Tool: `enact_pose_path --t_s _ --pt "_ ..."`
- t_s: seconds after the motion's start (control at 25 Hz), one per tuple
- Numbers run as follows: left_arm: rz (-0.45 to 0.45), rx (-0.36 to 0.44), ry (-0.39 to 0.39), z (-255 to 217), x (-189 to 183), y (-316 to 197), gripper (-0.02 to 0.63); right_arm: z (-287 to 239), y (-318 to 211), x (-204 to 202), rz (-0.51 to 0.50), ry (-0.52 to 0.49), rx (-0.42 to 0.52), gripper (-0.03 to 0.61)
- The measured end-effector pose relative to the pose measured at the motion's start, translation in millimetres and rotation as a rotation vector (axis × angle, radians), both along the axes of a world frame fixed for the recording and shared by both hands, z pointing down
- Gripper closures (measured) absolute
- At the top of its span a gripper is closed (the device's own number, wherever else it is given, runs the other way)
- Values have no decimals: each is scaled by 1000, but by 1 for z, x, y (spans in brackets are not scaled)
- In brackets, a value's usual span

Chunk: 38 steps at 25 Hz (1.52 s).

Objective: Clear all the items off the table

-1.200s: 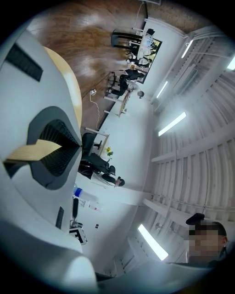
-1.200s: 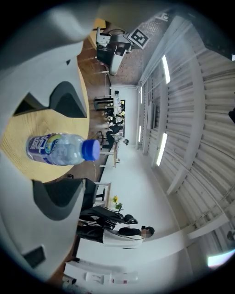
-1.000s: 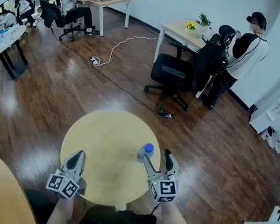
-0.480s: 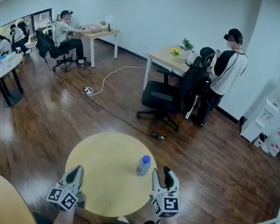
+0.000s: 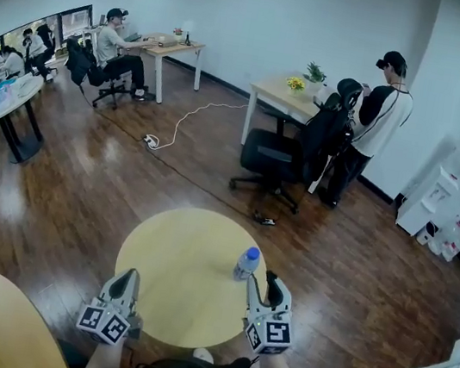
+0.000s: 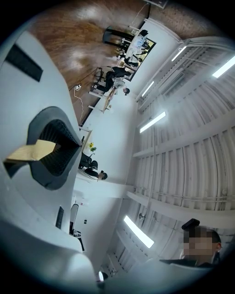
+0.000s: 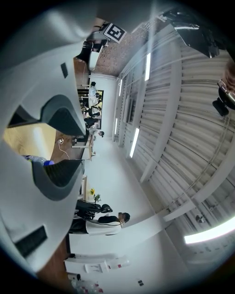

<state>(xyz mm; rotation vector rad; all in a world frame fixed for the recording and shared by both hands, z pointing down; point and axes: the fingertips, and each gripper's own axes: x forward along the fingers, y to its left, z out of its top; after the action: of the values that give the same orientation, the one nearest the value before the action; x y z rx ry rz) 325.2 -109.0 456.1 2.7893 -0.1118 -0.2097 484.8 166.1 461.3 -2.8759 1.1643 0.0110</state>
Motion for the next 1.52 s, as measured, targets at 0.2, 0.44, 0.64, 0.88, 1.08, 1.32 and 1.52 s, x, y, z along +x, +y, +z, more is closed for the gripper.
enact_pose_path --t_s 0.2,0.44,0.64,0.88,1.08,1.32,1.52 --pt "85 14 -2 -4 0 12 614 0 -6 -3 -5 -5 -15 410" --pt "48 -14 25 -6 4 2 614 -3 -8 -2 -6 -11 -1 410" --pt "43 -14 25 -6 9 2 614 -8 -4 5 5 -11 18 410" --pt "-22 -11 25 -1 1 -7 614 -14 -28 16 -77 8 48 408" --pt "-171 29 9 -6 -31 -22 614 -17 -95 13 -277 4 35 408" --pt "-514 39 -47 -5 -142 -51 614 3 -203 -34 -610 -62 38 408" --pt "-788 20 -91 -3 -253 -43 614 5 -261 -102 -837 -97 32 408"
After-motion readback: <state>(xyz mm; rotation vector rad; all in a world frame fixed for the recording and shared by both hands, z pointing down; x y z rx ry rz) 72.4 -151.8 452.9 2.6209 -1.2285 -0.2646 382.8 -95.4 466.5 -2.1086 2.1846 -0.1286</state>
